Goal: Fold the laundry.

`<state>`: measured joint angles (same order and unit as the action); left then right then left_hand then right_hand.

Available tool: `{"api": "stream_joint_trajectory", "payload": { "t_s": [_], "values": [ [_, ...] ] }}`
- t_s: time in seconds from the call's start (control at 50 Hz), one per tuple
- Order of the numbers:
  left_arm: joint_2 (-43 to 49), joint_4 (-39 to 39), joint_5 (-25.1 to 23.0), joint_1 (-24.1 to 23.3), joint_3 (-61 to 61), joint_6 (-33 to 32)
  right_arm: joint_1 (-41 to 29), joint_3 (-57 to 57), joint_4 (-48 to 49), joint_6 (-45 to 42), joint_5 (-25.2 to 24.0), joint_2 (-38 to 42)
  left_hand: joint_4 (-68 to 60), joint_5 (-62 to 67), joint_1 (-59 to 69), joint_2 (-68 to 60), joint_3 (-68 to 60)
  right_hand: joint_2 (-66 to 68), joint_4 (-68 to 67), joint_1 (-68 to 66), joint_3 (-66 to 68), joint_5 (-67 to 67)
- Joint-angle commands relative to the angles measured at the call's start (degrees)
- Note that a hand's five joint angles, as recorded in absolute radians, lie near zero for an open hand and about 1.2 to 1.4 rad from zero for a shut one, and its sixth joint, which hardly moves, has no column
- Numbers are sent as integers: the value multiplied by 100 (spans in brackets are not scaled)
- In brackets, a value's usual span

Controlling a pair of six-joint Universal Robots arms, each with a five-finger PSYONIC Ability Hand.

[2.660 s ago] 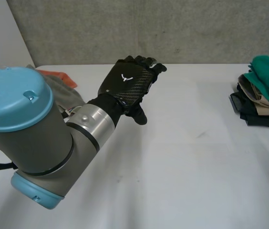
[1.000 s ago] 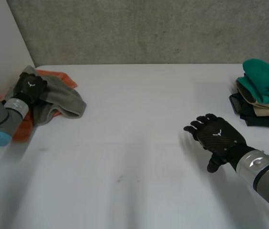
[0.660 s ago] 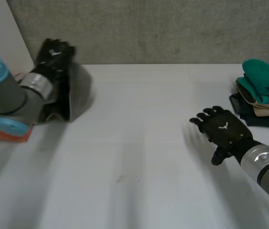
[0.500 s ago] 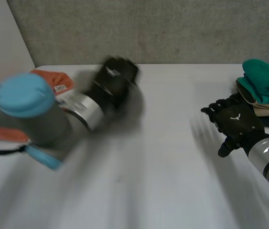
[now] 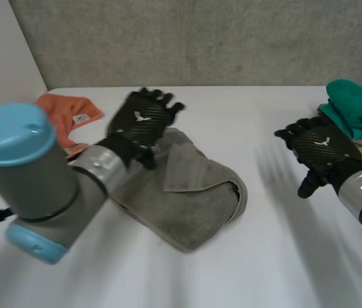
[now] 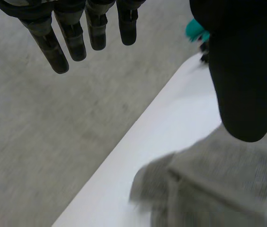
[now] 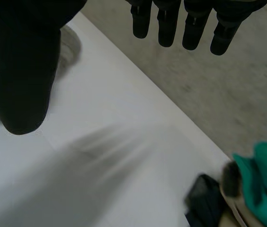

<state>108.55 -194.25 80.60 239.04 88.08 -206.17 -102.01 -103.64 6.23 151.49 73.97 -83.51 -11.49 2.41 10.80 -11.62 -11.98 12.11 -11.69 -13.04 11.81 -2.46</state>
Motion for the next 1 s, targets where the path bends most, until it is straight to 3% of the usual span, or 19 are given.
{"api": "stream_joint_trajectory", "payload": {
  "t_s": [0.02,0.12,0.2,0.42,0.58,0.72,0.86,0.94,1.0],
  "values": [
    [-150,62,-97,836,789,7,-1074,634,-860,12,284,115,-242,149,310,-228,-192,-211,169,304,-181,246],
    [-97,107,-281,899,1167,68,-1724,1135,-878,100,1468,931,-393,301,462,-380,-344,-211,169,304,-181,246],
    [-97,19,-396,663,1160,112,-1857,1197,-817,765,1936,1188,-377,285,446,-364,-328,-211,169,304,-181,246],
    [1035,-553,-501,-401,28,68,-1726,916,-746,4175,1876,1214,-679,587,748,-666,-629,-211,169,304,-181,246],
    [2178,-333,-817,-684,-1222,33,-1690,811,-772,4187,1867,1258,-898,806,967,-885,-848,-211,169,304,-181,246],
    [2952,-34,-888,-710,-2171,7,-1734,802,-728,4170,1919,1539,-1974,1881,2042,-1960,-1924,-211,169,304,-181,246],
    [3304,10,-897,-701,-2611,7,-1734,679,-702,4099,1919,1584,-4360,4268,4429,-4347,-4311,-211,169,304,-181,246],
    [3217,-8,-853,-692,-2559,-2,-1691,617,-693,4099,1928,1584,-6394,6301,6462,-6380,-6344,-211,169,304,-181,246],
    [3094,18,-827,-692,-2523,-2,-1664,609,-693,4099,1920,1575,-6768,6676,6837,-6755,-6719,-211,169,304,-181,246]
  ]
}}
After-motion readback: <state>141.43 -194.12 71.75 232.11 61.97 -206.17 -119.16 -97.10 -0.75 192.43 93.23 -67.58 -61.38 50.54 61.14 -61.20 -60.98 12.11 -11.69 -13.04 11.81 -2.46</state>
